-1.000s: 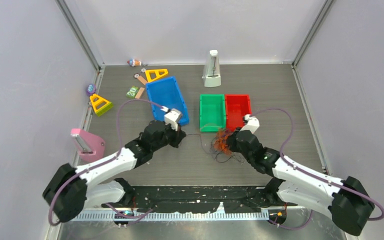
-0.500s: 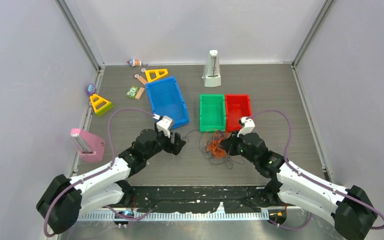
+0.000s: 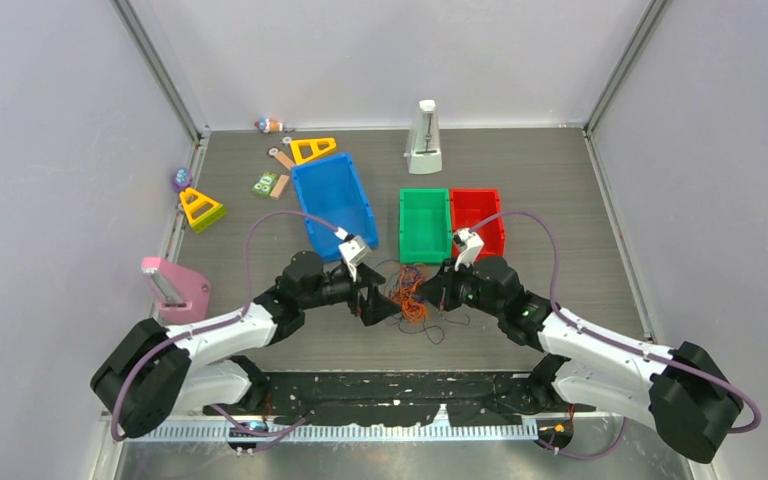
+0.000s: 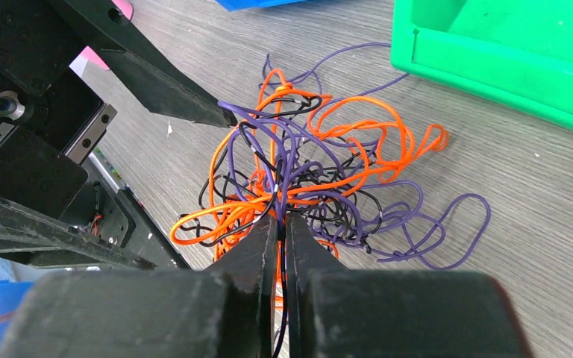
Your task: Untangle the cables
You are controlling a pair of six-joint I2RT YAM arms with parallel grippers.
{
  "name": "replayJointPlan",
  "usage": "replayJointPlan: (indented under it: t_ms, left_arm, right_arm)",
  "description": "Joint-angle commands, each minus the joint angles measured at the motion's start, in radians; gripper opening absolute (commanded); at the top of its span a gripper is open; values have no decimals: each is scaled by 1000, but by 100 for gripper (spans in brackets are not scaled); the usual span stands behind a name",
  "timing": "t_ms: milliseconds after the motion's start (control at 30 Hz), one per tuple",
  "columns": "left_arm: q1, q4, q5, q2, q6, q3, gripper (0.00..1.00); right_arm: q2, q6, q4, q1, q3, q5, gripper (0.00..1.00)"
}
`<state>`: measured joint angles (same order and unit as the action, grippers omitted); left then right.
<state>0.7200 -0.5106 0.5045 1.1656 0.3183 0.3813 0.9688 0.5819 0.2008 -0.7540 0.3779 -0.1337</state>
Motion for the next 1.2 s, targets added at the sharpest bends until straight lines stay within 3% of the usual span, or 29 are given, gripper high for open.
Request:
replayJointPlan:
  t_ms: [0,167,267,300,333,367,467,633,800,900,1033,1100,1133,1167]
  left_arm:
    - [4,-87,49,39,33,55,92]
    - [18,8,27,133,40,131,82]
    - [25,95,37,197,26,198,47]
    - [25,112,31,209,26,211,30]
    - [25,143,11,212,20,223,7]
    - [25,185,-35,208,14,234,0]
    - [10,258,-232,156,0,220,0]
    - [-28,274,-482,26,9,126,0]
    - [-30,367,-797,-70,13,98,0]
    - [-33,405,-942,-112,45,77,0]
    - [-39,504,-1124,-126,125,98,0]
    - [-40,524,-1135,-131,129,97,0]
    - [-40,498,-1090,-134,104,91,0]
    - [-41,447,-1009,-140,73,79,0]
  right_arm:
    - [14,9,92,-14,49,-37,5]
    - [38,21,119,-27,55,-44,5]
    - [38,26,118,-31,56,-36,5]
    - [36,26,107,-31,56,-19,5]
    - [28,27,97,-31,56,-6,6]
    - [23,28,60,-31,58,33,6]
    - [0,39,-64,-32,71,152,5]
    - [-3,166,-465,-29,99,581,5]
    - [-41,551,-807,-25,77,909,5]
    - [-121,698,-884,-24,51,994,5]
    - [-218,687,-887,-24,23,1034,5]
    - [-239,644,-883,-23,25,1038,6]
    - [-242,609,-849,-23,28,1028,8]
    - [-245,479,-819,-23,34,983,28]
